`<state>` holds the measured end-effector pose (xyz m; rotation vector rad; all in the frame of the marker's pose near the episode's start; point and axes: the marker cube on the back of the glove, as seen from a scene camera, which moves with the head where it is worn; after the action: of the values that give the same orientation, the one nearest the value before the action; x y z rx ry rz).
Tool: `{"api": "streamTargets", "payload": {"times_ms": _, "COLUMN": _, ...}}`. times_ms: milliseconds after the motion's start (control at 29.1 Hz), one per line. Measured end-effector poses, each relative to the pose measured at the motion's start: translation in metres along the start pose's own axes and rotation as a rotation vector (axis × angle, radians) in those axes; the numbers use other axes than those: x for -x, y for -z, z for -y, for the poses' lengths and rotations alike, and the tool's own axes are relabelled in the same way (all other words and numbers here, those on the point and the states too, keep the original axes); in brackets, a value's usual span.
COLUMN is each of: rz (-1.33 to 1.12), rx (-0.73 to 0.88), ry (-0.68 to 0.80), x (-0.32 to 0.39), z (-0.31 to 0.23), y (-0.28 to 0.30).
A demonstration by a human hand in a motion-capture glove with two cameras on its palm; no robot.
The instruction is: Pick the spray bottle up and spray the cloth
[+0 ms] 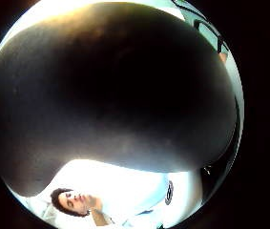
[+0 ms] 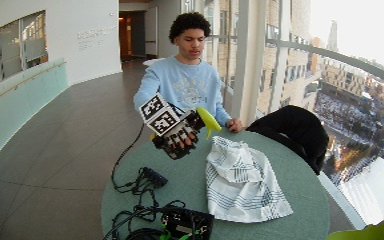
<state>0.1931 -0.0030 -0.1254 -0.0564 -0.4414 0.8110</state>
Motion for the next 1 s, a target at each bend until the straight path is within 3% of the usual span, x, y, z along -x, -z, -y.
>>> {"api": "streamTargets", "payload": {"times_ms": 998, "rz": -0.013, "rx": 0.010, "ry": -0.017, "x": -0.0042, "z": -0.0086, "y": -0.0012}}
